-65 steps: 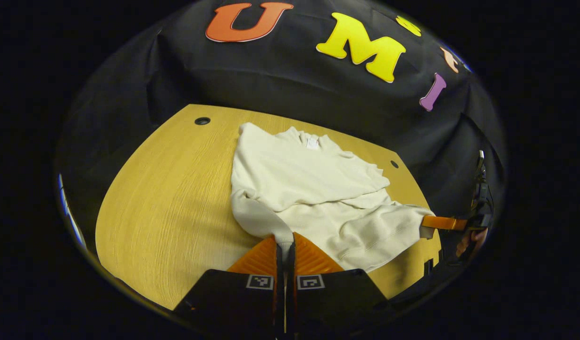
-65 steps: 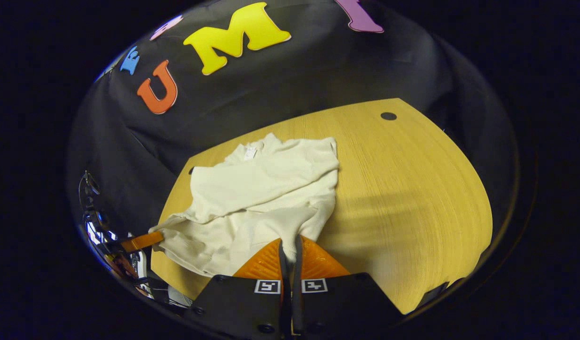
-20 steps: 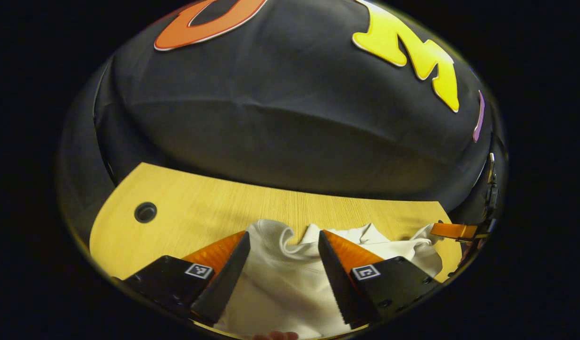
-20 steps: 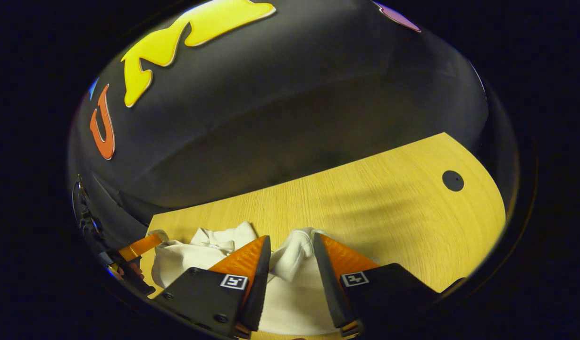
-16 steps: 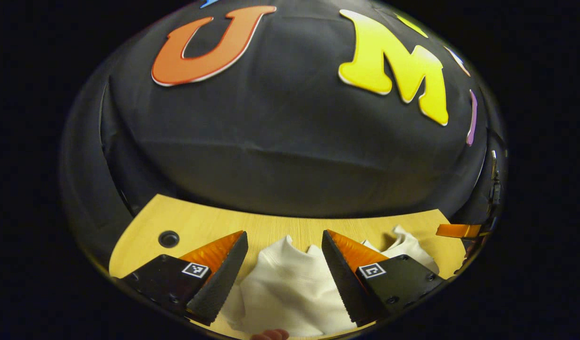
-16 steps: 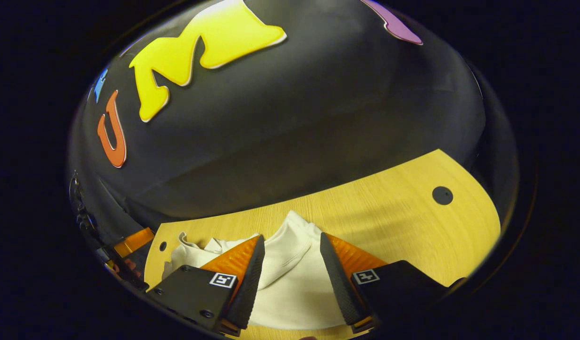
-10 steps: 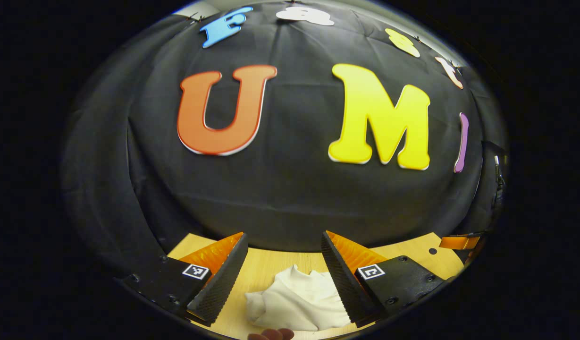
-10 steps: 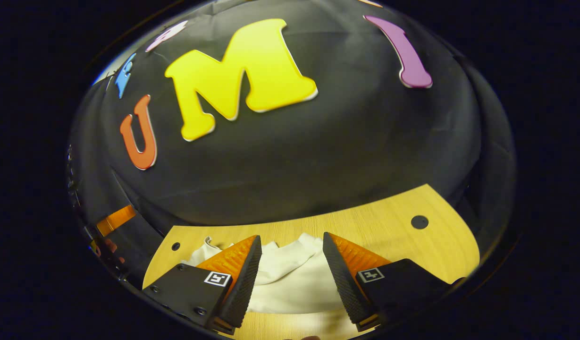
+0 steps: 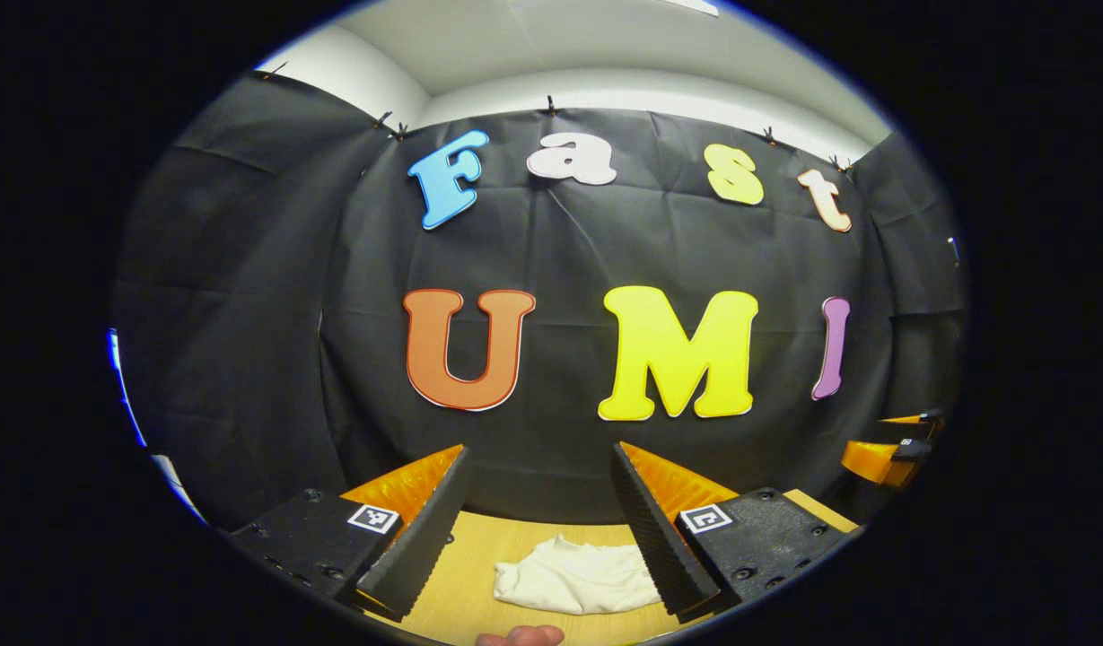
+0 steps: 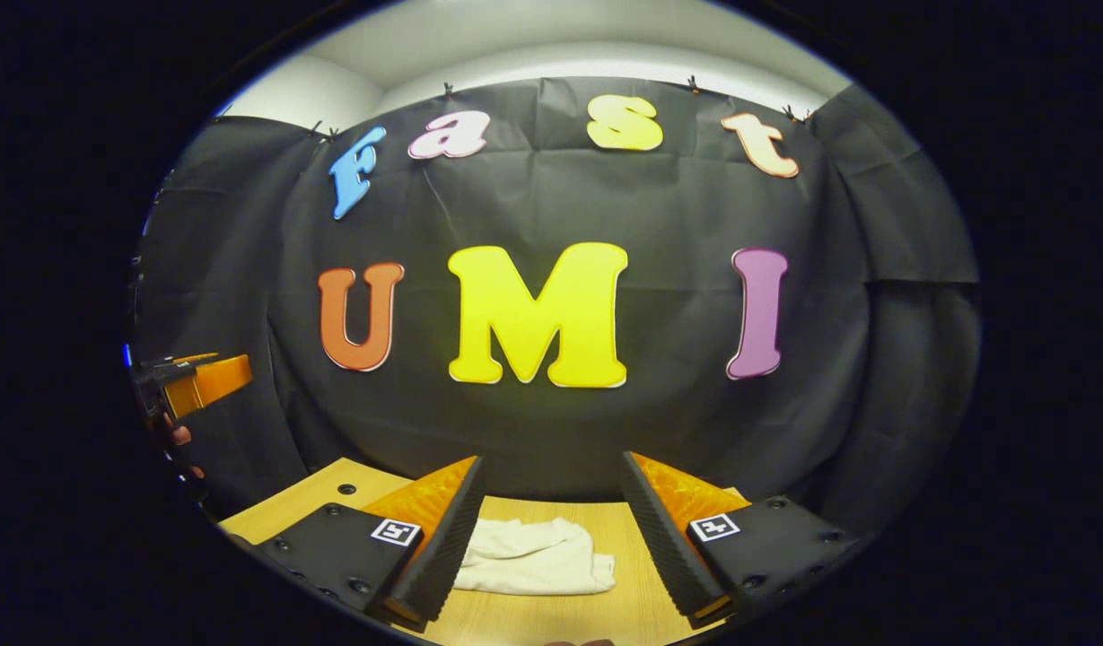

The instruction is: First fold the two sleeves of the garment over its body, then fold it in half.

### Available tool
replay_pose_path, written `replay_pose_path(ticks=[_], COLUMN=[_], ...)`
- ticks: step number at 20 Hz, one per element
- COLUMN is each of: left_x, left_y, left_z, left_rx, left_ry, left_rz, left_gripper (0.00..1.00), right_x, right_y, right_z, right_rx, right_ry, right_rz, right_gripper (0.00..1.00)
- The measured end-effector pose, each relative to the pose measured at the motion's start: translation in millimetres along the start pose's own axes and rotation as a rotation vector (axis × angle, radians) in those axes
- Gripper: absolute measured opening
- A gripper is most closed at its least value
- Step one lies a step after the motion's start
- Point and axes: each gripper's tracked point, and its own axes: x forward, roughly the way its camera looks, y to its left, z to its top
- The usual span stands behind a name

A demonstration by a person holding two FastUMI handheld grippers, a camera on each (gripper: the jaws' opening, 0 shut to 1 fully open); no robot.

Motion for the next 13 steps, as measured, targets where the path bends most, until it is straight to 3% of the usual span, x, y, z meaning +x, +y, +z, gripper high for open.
replay_pose_path(ticks=[5,7,11,13], left_x=[-64,-83,-101,-100], left_y=[-27,-42,-58,-59], left_z=[-2,-13,-18,-15], left_rx=[0.032,0.026,0.016,0.065], left_ry=[-0.042,-0.002,0.014,-0.005], left_rz=[-0.038,-0.058,-0.076,-0.071], left_gripper=[0.97,0.97,0.98,1.00], right_x=[-65,-83,-95,-95], right_y=[19,25,26,23], right_z=[-7,-12,-26,-29], right_rx=[0.001,-0.002,0.005,0.034], right_ry=[-0.045,-0.065,-0.038,-0.024], right_rz=[0.005,0.014,0.010,0.004], right_gripper=[0.90,0.93,0.93,0.91])
